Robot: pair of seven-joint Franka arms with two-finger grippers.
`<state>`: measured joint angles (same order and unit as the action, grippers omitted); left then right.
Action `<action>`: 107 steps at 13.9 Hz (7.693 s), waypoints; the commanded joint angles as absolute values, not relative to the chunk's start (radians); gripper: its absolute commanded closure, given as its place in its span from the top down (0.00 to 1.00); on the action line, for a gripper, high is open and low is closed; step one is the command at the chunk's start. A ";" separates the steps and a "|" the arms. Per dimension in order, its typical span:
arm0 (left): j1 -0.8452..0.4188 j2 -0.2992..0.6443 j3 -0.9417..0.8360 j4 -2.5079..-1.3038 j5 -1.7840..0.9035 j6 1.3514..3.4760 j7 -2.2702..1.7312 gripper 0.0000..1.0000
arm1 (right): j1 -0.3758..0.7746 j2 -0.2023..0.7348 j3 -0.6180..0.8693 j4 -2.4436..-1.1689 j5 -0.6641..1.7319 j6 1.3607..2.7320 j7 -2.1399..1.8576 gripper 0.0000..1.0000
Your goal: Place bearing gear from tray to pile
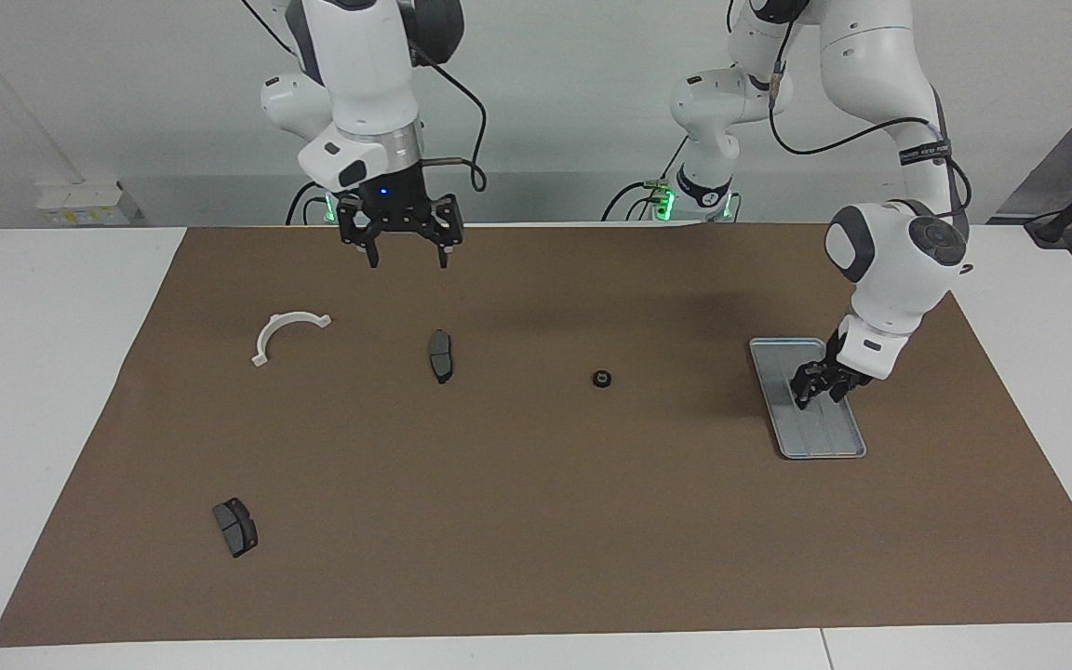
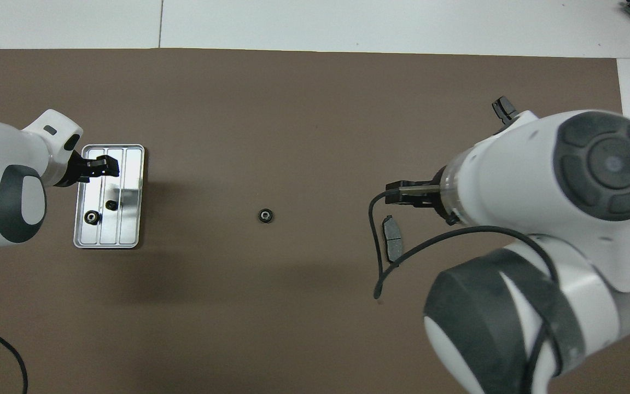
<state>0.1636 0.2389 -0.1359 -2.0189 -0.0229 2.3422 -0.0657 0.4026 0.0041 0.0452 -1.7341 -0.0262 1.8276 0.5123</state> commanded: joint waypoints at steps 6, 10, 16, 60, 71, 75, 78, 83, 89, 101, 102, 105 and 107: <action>0.169 0.210 -0.147 -2.171 -0.029 2.418 -0.012 0.57 | 0.618 0.279 0.040 -1.665 -0.060 2.078 0.747 1.00; 0.166 0.204 -0.147 -2.174 -0.029 2.387 -0.014 0.51 | 0.686 0.380 0.040 -1.644 -0.061 2.178 0.794 1.00; 0.169 0.198 -0.147 -2.189 -0.029 2.387 -0.015 0.03 | 0.732 0.567 0.040 -1.571 -0.145 2.296 0.862 1.00; -0.109 0.256 -0.152 -2.020 -0.034 2.431 -0.438 0.00 | 0.695 0.503 0.021 -1.657 -0.169 2.424 0.897 0.01; -0.437 0.311 -0.152 -2.043 -0.035 2.609 -0.735 0.00 | 0.232 0.212 0.028 -2.034 -0.152 2.506 0.458 0.01; -0.520 0.328 -0.153 -2.057 -0.035 2.651 -0.801 0.00 | 0.048 0.229 0.029 -2.037 -0.051 2.507 0.193 0.01; -0.537 0.328 -0.153 -2.059 -0.035 2.651 -0.805 0.34 | -0.090 0.265 0.028 -2.036 0.055 2.511 -0.047 0.02; -0.535 0.327 -0.149 -2.022 -0.035 2.620 -0.815 0.97 | -0.155 0.314 0.028 -2.036 0.069 2.522 -0.086 0.20; -0.261 0.311 -0.147 -1.732 -0.029 2.168 -0.680 0.87 | -0.080 0.273 0.040 -2.008 0.071 2.482 -0.010 1.00; 0.178 0.169 -0.141 -2.083 -0.026 2.167 0.031 0.82 | 0.449 0.371 0.037 -1.787 -0.004 2.332 0.682 0.92; 0.179 0.161 -0.140 -2.104 -0.026 2.180 0.031 0.82 | 0.471 0.389 0.040 -1.770 -0.040 2.327 0.730 0.92; 0.201 0.155 -0.138 -2.128 -0.026 2.201 0.034 0.82 | 0.552 0.475 0.038 -1.715 -0.064 2.332 0.819 0.92; 0.202 0.153 -0.138 -2.152 -0.026 2.261 0.055 0.81 | 0.571 0.488 0.038 -1.712 -0.071 2.335 0.827 0.89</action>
